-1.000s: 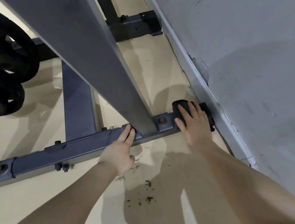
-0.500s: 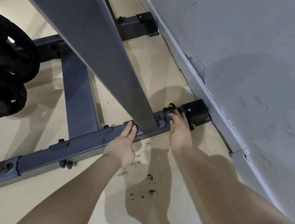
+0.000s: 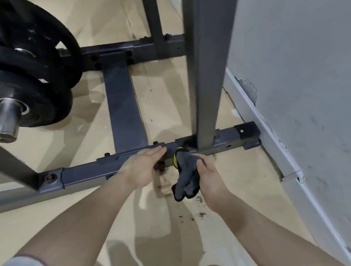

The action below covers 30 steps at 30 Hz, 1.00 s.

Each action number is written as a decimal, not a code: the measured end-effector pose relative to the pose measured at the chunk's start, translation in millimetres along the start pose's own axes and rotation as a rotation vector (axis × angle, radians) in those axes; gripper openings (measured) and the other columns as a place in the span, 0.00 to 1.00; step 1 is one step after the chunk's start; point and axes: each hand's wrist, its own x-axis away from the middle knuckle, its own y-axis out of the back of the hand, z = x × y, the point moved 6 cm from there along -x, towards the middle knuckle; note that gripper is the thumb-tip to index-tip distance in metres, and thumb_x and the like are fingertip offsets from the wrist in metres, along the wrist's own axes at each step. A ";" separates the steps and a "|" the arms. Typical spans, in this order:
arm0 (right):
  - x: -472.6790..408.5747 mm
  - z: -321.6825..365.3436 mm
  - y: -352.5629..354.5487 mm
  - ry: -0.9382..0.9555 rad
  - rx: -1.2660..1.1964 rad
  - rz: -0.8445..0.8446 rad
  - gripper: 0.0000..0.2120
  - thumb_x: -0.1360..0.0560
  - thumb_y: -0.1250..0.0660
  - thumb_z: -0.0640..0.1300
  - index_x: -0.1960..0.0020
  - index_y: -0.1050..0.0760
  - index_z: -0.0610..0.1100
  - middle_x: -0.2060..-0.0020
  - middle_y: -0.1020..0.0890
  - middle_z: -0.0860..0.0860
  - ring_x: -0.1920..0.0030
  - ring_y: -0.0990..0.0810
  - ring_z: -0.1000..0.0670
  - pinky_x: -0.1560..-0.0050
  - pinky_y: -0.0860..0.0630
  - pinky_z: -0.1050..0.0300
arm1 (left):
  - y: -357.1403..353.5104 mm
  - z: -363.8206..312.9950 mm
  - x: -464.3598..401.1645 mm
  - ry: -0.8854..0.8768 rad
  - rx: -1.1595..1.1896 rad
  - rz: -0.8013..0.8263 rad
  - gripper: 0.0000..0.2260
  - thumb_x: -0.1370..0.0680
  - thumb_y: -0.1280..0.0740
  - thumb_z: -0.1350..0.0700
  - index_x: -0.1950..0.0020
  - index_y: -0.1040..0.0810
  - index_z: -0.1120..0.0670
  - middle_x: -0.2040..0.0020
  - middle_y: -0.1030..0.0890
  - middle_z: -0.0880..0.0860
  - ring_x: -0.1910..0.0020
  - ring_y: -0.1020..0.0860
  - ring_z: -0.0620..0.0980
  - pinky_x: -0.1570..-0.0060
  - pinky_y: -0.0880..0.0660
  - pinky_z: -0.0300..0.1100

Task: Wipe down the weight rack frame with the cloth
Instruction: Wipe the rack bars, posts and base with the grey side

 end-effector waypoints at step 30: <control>-79.3 89.7 -160.0 0.706 0.652 -0.151 0.17 0.18 0.48 0.40 0.30 0.33 0.42 0.43 0.26 0.51 0.42 0.29 0.53 0.43 0.35 0.63 | 1.2 174.1 22.2 0.144 -0.096 0.127 0.34 0.26 0.33 0.42 0.24 0.44 0.48 0.36 0.29 0.55 0.38 0.29 0.56 0.46 0.31 0.43</control>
